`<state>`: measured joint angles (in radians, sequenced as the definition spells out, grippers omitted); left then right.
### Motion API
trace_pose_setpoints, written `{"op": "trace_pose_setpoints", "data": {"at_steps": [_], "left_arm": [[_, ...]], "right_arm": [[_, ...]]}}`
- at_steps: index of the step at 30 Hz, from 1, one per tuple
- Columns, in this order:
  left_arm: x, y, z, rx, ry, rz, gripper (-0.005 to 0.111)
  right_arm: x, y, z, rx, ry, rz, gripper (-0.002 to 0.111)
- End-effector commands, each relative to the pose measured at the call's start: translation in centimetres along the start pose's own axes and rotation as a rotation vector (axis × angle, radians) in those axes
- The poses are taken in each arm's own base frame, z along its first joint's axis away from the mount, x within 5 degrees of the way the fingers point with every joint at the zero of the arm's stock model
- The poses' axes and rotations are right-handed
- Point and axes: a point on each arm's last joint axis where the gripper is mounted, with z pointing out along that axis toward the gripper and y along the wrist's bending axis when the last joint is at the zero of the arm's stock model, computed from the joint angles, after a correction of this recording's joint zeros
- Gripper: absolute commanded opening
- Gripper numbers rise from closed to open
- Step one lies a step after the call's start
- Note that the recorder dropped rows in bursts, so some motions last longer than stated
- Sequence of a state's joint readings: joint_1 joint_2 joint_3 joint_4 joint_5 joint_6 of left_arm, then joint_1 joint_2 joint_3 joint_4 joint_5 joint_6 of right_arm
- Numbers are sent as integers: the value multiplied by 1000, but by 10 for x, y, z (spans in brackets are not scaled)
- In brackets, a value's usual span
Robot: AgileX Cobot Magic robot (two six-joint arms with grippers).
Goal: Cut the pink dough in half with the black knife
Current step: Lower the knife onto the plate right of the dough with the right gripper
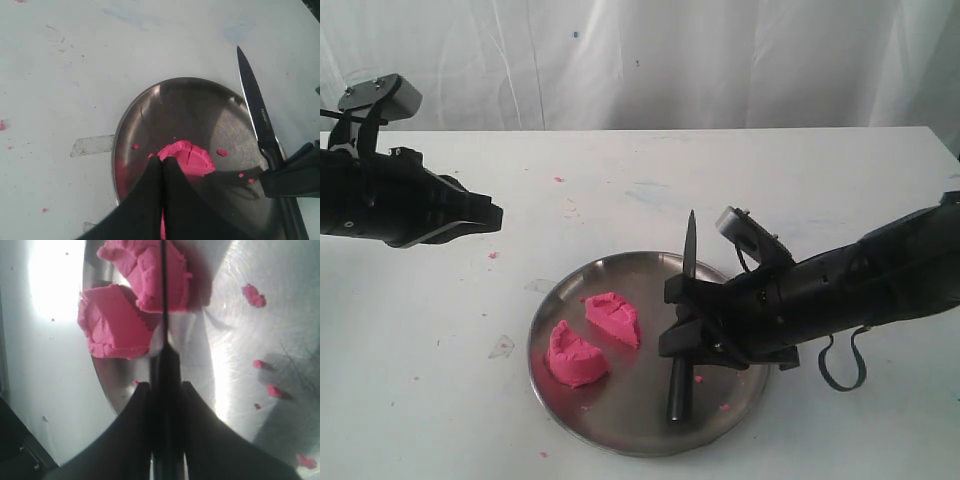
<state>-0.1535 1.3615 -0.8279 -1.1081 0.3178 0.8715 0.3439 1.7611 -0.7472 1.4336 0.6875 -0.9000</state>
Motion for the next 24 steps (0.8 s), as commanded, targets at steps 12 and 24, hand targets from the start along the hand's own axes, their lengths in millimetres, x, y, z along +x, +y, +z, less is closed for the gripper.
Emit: {"op": "trace_pose_setpoints", "data": {"at_steps": [12,24], "left_arm": [[0,-2,-3,10,-8,-8,0],[0,-2,-3,8,-9,-8,0]], "right_arm": [[2,-25,19,67,33,63,0],[2,-30,22,88,25,86,22]]}}
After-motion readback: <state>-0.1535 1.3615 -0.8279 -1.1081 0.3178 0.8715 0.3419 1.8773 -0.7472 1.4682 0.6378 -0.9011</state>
